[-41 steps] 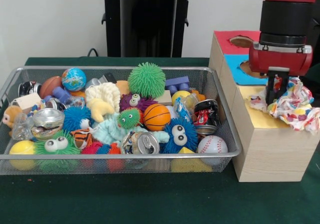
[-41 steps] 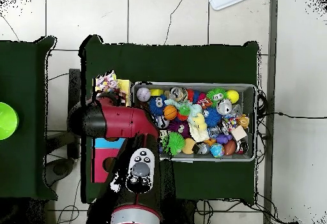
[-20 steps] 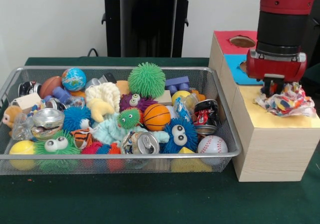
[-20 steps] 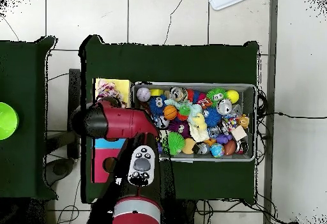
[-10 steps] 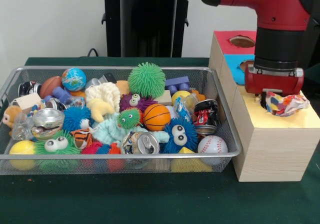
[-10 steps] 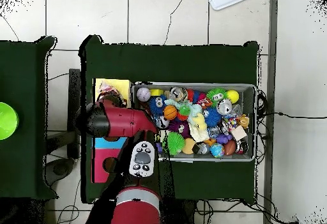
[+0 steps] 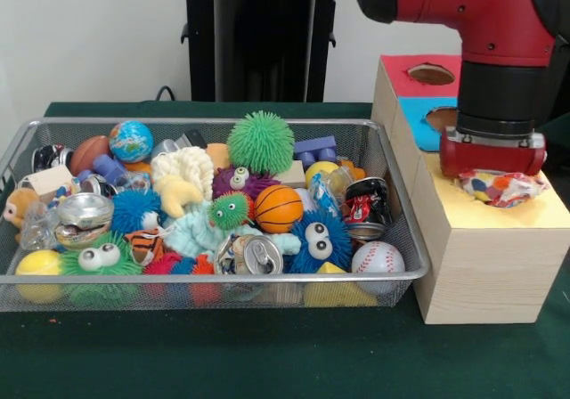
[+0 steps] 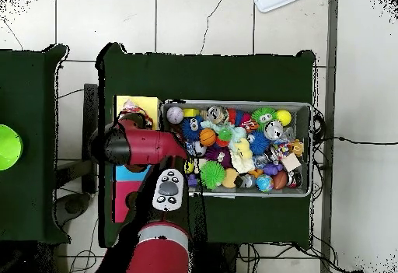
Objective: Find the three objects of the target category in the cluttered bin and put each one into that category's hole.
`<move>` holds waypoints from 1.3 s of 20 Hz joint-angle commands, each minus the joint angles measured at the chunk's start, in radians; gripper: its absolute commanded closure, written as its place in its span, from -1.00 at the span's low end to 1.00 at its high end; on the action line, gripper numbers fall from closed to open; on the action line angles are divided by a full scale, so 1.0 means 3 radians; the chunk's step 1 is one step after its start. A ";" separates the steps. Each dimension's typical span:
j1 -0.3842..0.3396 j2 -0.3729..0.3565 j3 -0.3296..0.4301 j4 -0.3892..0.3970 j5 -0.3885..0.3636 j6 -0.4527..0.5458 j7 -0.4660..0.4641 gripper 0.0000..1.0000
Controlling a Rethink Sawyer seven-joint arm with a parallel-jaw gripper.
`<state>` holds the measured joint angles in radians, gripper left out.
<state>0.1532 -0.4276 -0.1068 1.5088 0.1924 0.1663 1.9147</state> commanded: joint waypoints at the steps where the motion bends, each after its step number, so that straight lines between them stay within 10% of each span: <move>1: 0.0015 0.0694 0.0007 0.0251 0.0011 0.0099 0.0584 -1.00; 26: -0.0071 -0.0065 -0.0012 0.0545 -0.0176 0.1074 0.0116 -1.00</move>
<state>0.1759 -0.4285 -0.1404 1.4974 0.2049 0.2063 1.9147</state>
